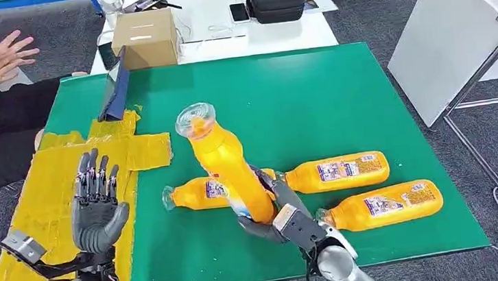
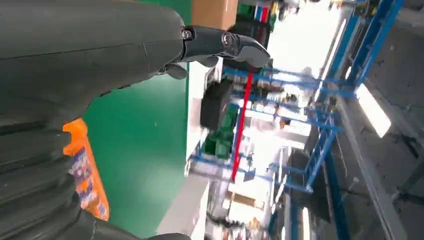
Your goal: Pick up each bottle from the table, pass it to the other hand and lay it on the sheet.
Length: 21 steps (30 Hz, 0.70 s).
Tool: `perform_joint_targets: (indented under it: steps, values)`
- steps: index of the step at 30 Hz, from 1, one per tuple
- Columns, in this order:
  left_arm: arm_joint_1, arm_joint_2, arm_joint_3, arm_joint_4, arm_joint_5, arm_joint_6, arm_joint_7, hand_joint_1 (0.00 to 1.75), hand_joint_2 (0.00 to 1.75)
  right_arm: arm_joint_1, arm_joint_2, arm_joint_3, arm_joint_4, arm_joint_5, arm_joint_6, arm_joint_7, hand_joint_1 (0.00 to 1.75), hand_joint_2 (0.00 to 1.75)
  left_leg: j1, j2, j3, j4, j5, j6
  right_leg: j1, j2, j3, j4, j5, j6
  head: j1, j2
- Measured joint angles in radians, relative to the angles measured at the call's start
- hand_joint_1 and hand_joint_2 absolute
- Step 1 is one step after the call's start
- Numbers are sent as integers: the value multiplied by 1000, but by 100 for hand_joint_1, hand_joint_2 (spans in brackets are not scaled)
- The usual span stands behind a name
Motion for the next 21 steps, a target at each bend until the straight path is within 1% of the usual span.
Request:
perform_joint_targets:
  steps: [3,6,15,21]
  values:
    - [5,0,-41,-13,7,-30,9,0,175,-35,19,4,23,17,19,10,175,175,0,0,0,0,0,0,0,0,0,0,0,0,0,0]
    - [19,1,-81,-31,12,-53,14,0,175,-67,43,39,44,66,30,19,175,175,0,0,0,0,0,0,0,0,0,0,0,0,0,0]
    - [64,14,-171,-74,-26,-103,11,0,175,-160,120,239,138,112,30,77,175,175,1,1,0,0,0,0,1,0,-1,0,-1,-1,0,0]
    - [86,29,-175,-86,-55,-91,-5,0,175,-187,137,333,185,118,32,94,175,175,0,0,0,0,0,0,0,0,0,0,0,0,0,0]
